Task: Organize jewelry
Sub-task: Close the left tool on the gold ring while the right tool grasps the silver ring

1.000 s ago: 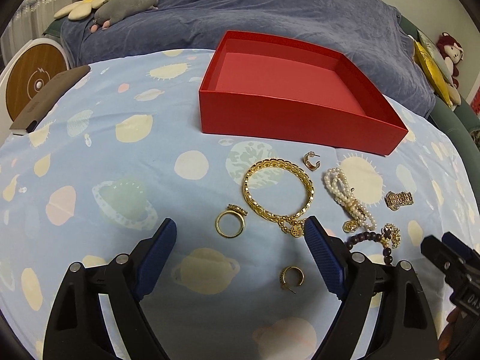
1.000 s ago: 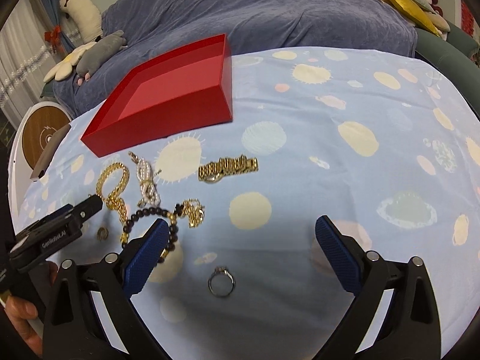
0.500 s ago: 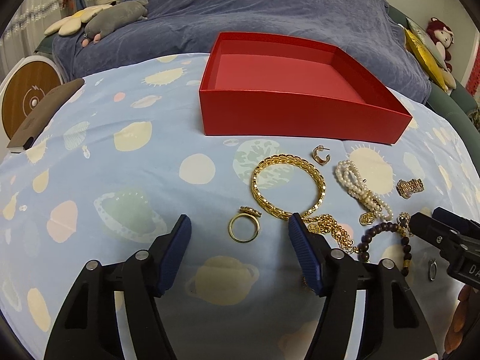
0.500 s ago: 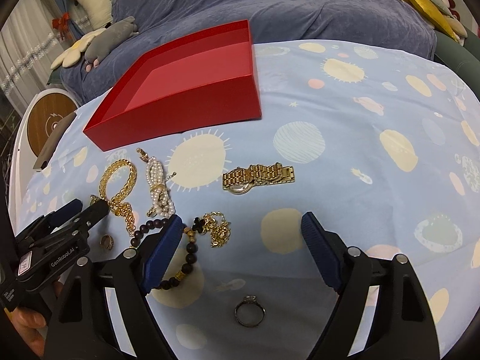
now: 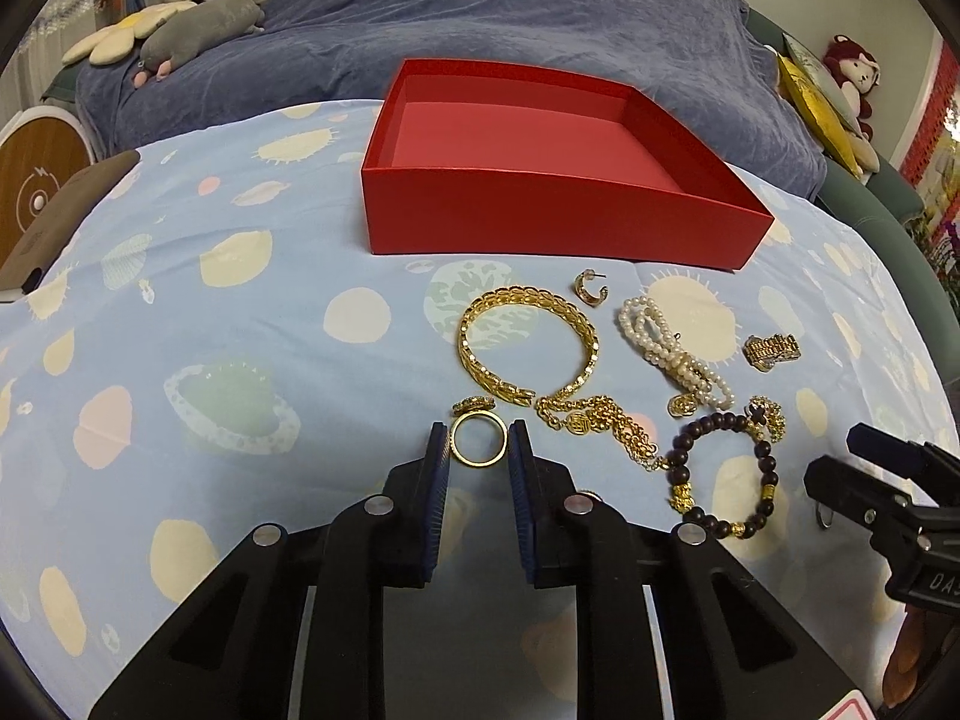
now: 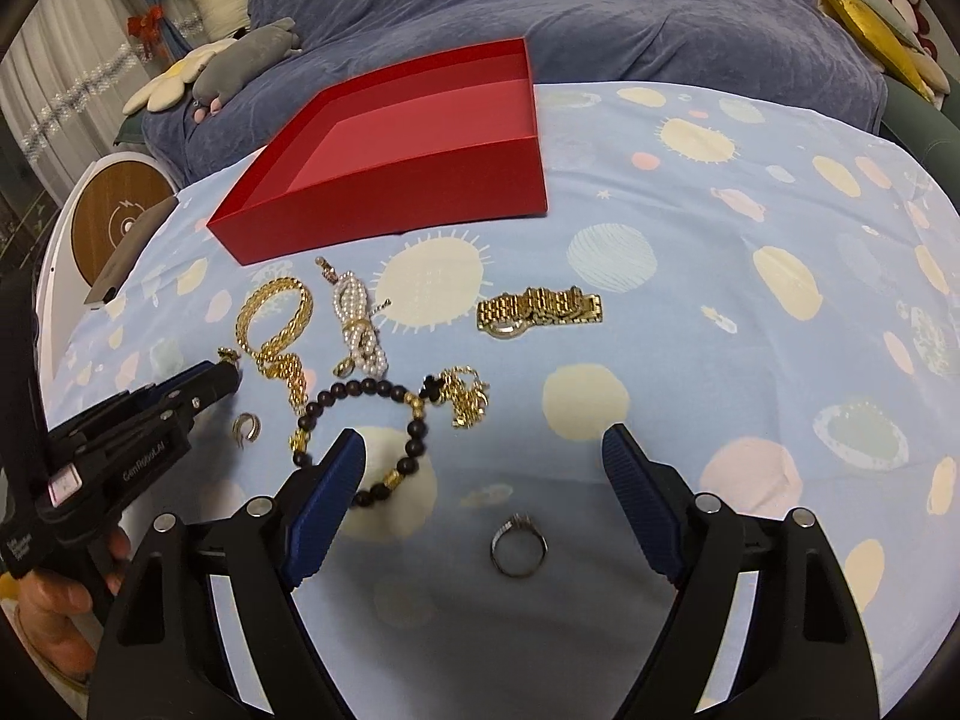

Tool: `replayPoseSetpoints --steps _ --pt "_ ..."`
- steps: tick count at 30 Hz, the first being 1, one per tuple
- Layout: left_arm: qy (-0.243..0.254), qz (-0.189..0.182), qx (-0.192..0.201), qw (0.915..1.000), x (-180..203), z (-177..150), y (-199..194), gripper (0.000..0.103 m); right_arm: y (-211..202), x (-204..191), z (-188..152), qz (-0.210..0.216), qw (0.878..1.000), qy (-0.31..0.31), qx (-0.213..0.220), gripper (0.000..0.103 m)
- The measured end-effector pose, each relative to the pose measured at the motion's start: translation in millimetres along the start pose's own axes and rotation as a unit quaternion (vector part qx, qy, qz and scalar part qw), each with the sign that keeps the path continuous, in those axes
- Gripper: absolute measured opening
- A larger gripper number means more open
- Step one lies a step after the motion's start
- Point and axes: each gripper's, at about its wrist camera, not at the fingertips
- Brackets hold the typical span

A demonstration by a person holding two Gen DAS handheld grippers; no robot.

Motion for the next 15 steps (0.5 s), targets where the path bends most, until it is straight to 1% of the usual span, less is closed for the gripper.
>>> replayPoseSetpoints --steps 1,3,4,5,8,11,13,15 --pt "-0.001 -0.001 -0.001 1.0 -1 -1 -2 0.017 -3 2 -5 -0.001 1.0 0.001 -0.003 0.079" --pt "-0.001 0.0 0.0 1.0 -2 -4 -7 0.017 -4 6 -15 0.004 1.0 0.005 -0.011 0.073" --pt "-0.001 -0.002 0.0 1.0 -2 -6 -9 0.017 -4 6 -19 0.005 1.0 0.006 -0.016 0.071" --pt "-0.001 -0.003 0.0 1.0 -2 -8 -12 0.017 -3 7 -24 0.005 1.0 0.004 -0.021 0.067" --pt "-0.001 -0.008 0.0 1.0 -3 -14 -21 0.017 -7 3 -31 -0.006 1.0 -0.016 -0.013 0.063" --pt "-0.003 -0.015 -0.001 0.9999 -3 -19 -27 0.017 -7 0 -33 -0.007 1.0 -0.018 -0.01 0.061" --pt "-0.008 -0.023 -0.006 0.9997 -4 -23 -30 0.017 -7 -3 -32 -0.012 1.0 -0.022 -0.006 0.055" --pt "-0.009 -0.025 -0.008 0.9996 -5 -25 -32 0.017 -6 -5 -31 -0.013 1.0 -0.026 -0.004 0.048"
Point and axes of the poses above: each gripper's, at about its wrist camera, not at the fingertips, and y roughly the way its jaws point, x to its right, z to its top, and after that the axes turned 2 degrees about z, right-handed
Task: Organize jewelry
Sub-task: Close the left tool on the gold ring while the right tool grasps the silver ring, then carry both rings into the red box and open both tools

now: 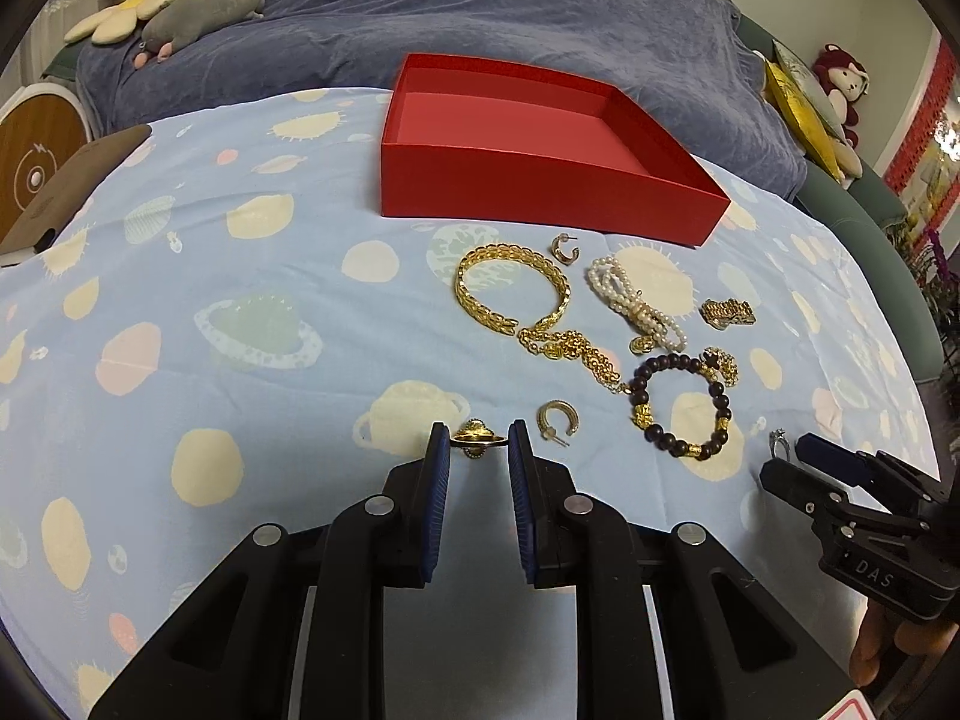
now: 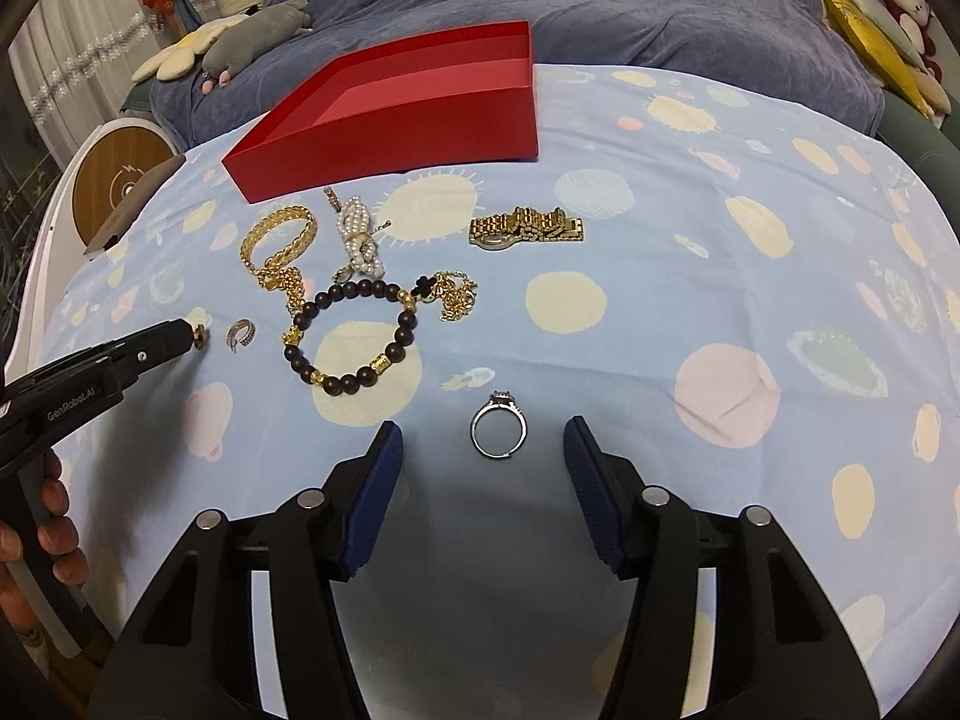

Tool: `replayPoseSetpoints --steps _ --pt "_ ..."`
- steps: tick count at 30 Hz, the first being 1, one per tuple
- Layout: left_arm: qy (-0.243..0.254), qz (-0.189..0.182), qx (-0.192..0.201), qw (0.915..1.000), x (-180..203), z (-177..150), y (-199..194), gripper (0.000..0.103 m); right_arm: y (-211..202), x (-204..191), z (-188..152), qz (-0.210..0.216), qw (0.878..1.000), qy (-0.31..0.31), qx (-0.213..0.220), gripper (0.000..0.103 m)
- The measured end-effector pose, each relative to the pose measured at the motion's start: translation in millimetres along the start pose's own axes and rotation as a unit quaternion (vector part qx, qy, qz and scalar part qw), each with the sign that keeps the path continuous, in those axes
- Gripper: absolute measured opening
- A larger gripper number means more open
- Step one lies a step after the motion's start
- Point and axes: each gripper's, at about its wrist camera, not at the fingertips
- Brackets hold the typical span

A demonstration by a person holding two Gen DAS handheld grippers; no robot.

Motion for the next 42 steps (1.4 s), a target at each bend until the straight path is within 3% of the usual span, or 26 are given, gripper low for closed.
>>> replayPoseSetpoints --steps 8,15,25,34,42 --pt "-0.017 -0.017 -0.003 0.9997 -11 -5 -9 0.017 5 -7 3 -0.01 1.0 -0.011 0.0 0.038" --pt "-0.017 -0.018 -0.004 0.9997 -15 -9 -13 0.017 7 -11 4 -0.026 0.999 -0.025 0.003 0.02" --pt "-0.012 -0.028 0.005 0.9995 -12 -10 -22 0.017 2 -12 5 -0.022 1.0 -0.02 0.006 0.02" --pt "0.006 -0.063 0.051 0.9967 9 3 -59 0.017 -34 -26 27 0.013 0.999 -0.013 0.048 0.02" --pt "0.037 -0.076 0.129 0.9881 32 47 -107 0.017 -66 -39 75 0.044 0.995 -0.011 0.089 0.02"
Point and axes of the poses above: each gripper's, at about its wrist camera, not at the fingertips, and y roughly the way its jaws point, x to its right, z to its top, and after that the axes turned 2 degrees about z, right-handed
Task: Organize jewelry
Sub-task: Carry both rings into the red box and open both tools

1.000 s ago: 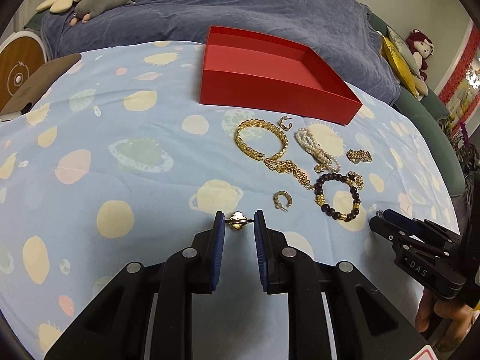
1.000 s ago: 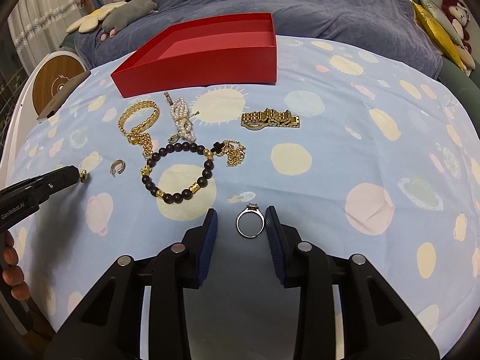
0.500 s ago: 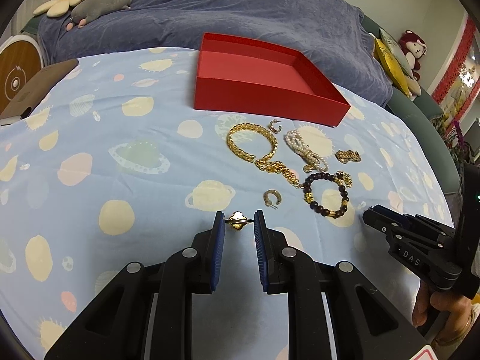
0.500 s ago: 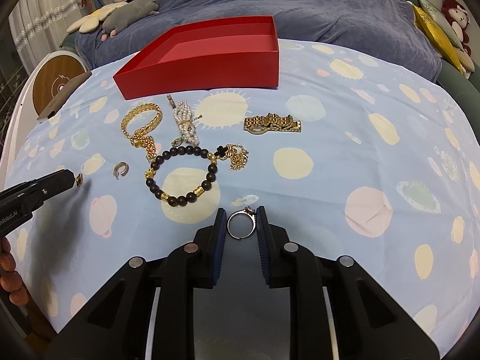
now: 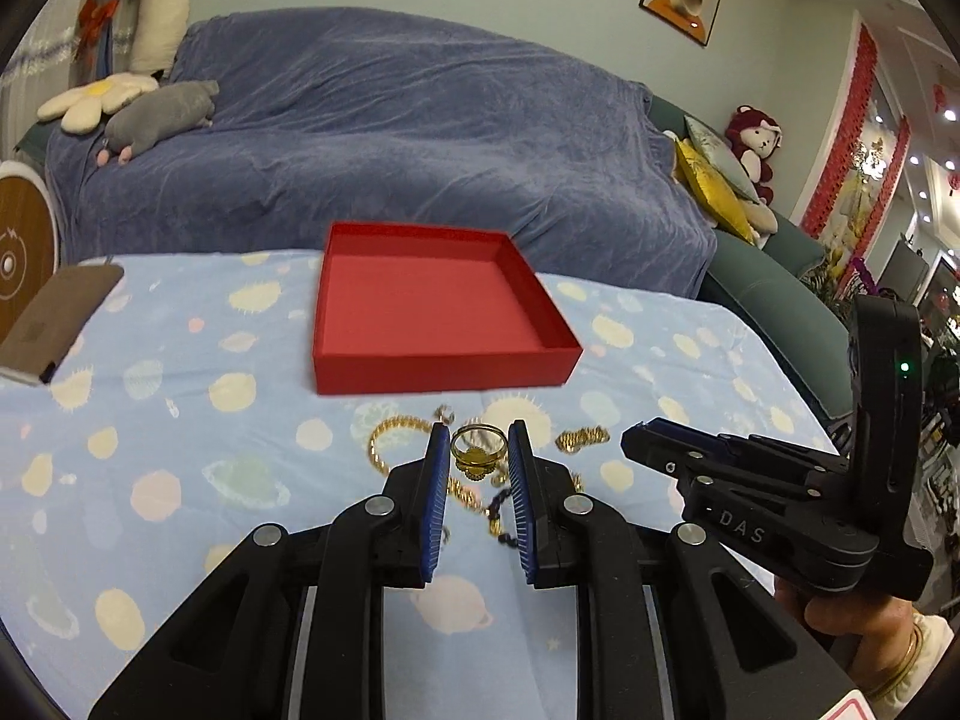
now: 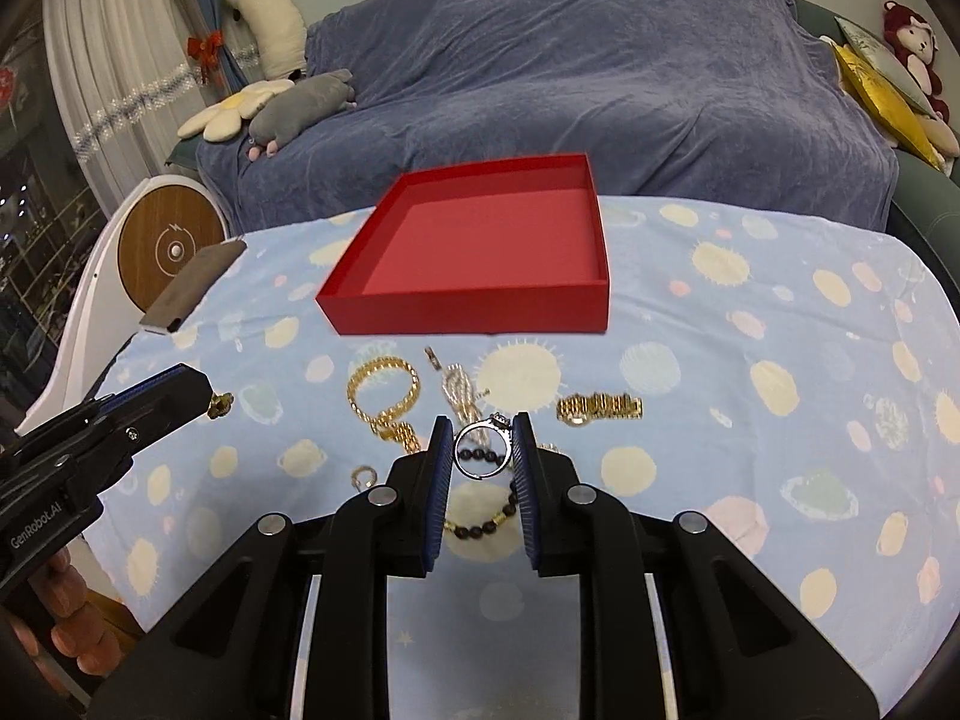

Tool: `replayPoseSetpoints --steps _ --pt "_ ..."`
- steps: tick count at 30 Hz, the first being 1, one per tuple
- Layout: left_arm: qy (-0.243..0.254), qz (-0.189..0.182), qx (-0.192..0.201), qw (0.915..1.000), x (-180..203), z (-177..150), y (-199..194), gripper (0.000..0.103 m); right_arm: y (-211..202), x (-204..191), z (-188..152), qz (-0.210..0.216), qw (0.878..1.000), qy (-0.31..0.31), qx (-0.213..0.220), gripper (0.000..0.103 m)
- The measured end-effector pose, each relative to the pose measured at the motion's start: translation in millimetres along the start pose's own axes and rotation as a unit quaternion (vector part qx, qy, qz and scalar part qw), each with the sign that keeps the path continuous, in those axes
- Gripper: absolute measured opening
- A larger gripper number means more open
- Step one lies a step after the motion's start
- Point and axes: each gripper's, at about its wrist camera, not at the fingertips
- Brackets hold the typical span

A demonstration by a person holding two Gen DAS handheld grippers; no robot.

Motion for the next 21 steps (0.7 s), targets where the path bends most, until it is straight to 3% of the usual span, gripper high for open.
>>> replayPoseSetpoints --steps 5,10,15,16,18,19,21 --pt "-0.007 -0.016 0.011 0.9998 -6 46 11 0.016 9 4 47 0.017 1.0 0.0 0.002 0.02" --pt "0.006 0.009 0.004 0.9999 -23 89 47 0.012 41 16 94 0.015 1.0 -0.003 -0.003 0.02" --pt "-0.004 0.019 0.008 0.9998 -43 96 59 0.012 52 28 112 0.021 0.999 0.026 0.011 0.02" --pt "-0.004 0.02 0.003 0.9998 -47 91 60 0.016 51 28 111 0.026 0.999 0.026 0.009 0.02" --pt "-0.001 0.029 -0.027 0.9992 -54 79 67 0.038 50 25 105 0.025 1.0 0.015 0.002 0.02" --pt "-0.004 0.042 -0.04 0.9983 -59 71 72 0.058 49 26 101 0.023 1.0 0.012 0.001 0.02" --pt "0.0 0.066 -0.064 0.9958 -67 56 83 0.06 50 28 95 0.024 1.0 0.017 -0.01 0.02"
Point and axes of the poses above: each gripper's, at about its wrist camera, not at the fingertips, and y roughly the way its jaws point, x to its right, z to its top, and after that the axes turned 2 degrees about z, right-handed
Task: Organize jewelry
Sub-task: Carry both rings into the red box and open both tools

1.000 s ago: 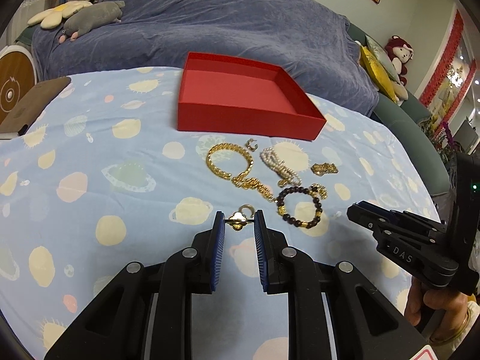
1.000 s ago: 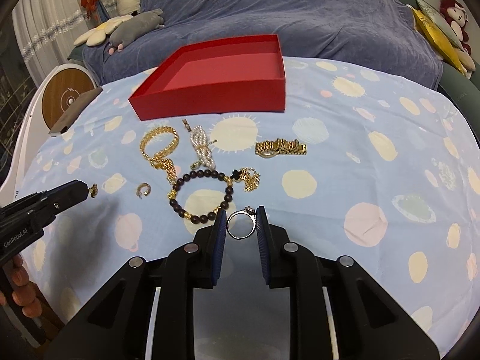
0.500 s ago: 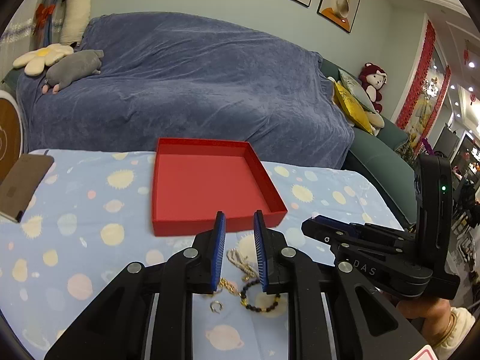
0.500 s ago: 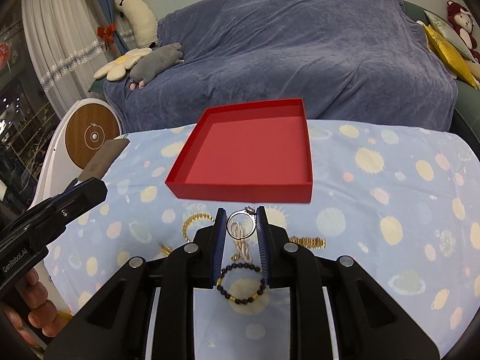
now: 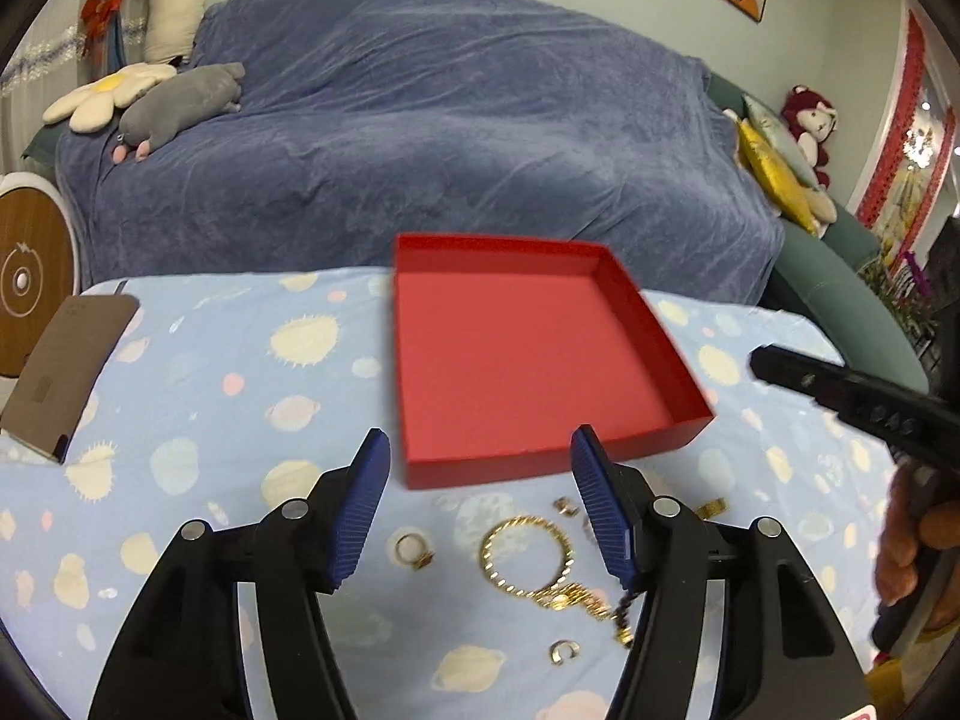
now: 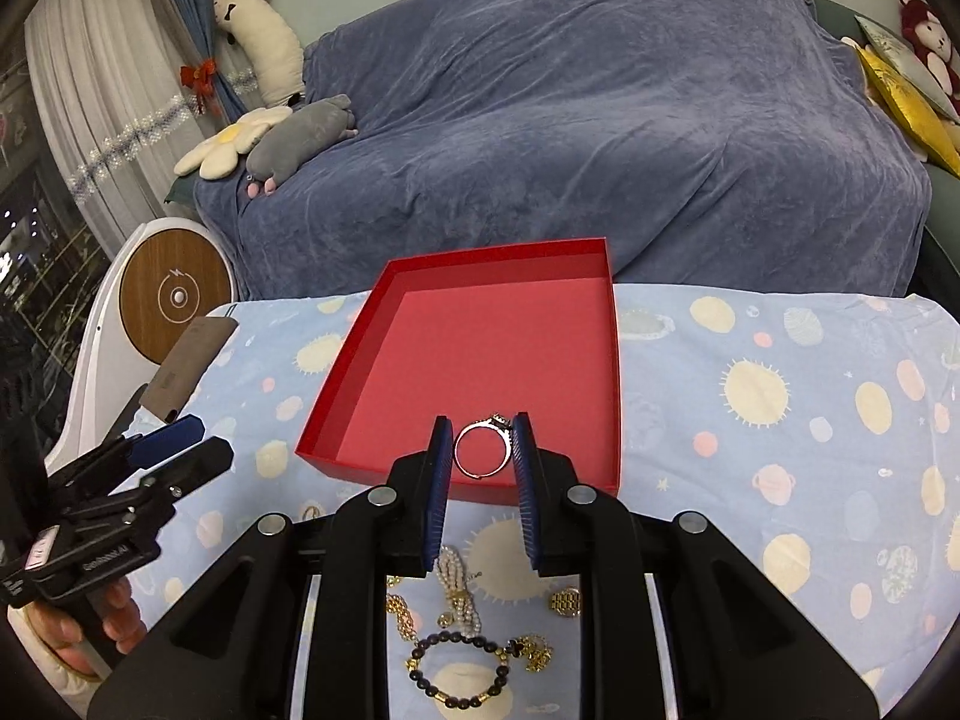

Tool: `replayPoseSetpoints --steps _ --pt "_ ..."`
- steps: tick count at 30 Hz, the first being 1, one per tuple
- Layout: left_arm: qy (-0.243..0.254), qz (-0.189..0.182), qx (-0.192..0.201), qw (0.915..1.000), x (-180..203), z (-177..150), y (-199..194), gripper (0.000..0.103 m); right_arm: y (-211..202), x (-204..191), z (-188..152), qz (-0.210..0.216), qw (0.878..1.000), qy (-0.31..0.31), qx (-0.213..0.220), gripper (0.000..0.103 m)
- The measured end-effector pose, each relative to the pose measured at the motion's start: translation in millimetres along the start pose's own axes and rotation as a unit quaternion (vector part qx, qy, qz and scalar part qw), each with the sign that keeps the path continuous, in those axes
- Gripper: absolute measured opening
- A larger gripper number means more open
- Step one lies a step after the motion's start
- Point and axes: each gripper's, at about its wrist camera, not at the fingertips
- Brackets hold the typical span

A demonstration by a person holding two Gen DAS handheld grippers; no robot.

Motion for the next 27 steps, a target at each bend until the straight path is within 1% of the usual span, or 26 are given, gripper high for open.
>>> replayPoseSetpoints --steps 1,2,5,7,9,10,11,12,13,14,15,16,19,21,23,24,27 --pt "0.006 0.006 -0.016 0.9998 -3 -6 9 0.06 1 2 -2 0.0 1.0 0.003 -0.005 0.02" --pt "0.009 0.008 -0.024 0.9996 -5 -12 17 0.06 1 3 -3 -0.002 1.0 0.004 -0.006 0.02" --pt "0.031 0.032 -0.056 0.9974 -7 -31 41 0.06 3 4 -6 -0.008 1.0 0.006 -0.007 0.02" --pt "0.041 0.044 -0.069 0.9959 -6 -41 52 0.06 3 3 -7 -0.011 1.0 0.006 -0.006 0.02" --pt "0.04 0.045 -0.077 0.9952 -7 -46 61 0.06 4 0 -8 -0.019 1.0 -0.002 -0.004 0.02" --pt "0.04 0.045 -0.084 0.9946 -8 -48 67 0.057 5 -1 -8 -0.022 1.0 -0.005 -0.004 0.02" --pt "0.04 0.044 -0.089 0.9943 -9 -51 73 0.048 7 -2 -9 -0.023 1.0 -0.006 -0.005 0.02" --pt "0.042 0.045 -0.094 0.9936 -10 -53 79 0.044 8 -2 -9 -0.022 1.0 -0.005 -0.006 0.02" --pt "0.045 0.048 -0.103 0.9926 -10 -56 85 0.033 9 -3 -9 -0.022 1.0 -0.005 -0.008 0.02" --pt "0.044 0.047 -0.109 0.992 -10 -58 89 0.027 10 -3 -9 -0.022 1.0 -0.007 -0.008 0.02" --pt "0.046 0.056 -0.103 0.9921 -10 -59 89 0.025 10 -4 -9 -0.024 1.0 -0.008 -0.009 0.02" --pt "0.049 0.054 -0.106 0.9917 -10 -59 90 0.019 11 -4 -9 -0.024 1.0 -0.009 -0.009 0.02" --pt "0.047 0.05 -0.105 0.9921 -13 -61 87 0.019 12 -3 -9 -0.024 1.0 -0.009 -0.01 0.02" --pt "0.053 0.047 -0.102 0.9923 -12 -62 83 0.009 13 -3 -10 -0.023 1.0 -0.008 -0.011 0.02" --pt "0.047 0.043 -0.1 0.993 -13 -56 76 0.009 13 -2 -9 -0.023 1.0 -0.008 -0.01 0.02" --pt "0.038 0.035 -0.098 0.9938 -14 -53 72 0.009 13 -1 -8 -0.024 1.0 -0.008 -0.01 0.02" --pt "0.024 0.023 -0.075 0.9966 -16 -39 54 0.009 14 0 -5 -0.024 1.0 -0.009 -0.009 0.02"
Point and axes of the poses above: each gripper's, at about its wrist camera, not at the fingertips, and y roughly the way its jaws point, x to its right, z to its top, and after that the axes turned 2 degrees about z, right-handed
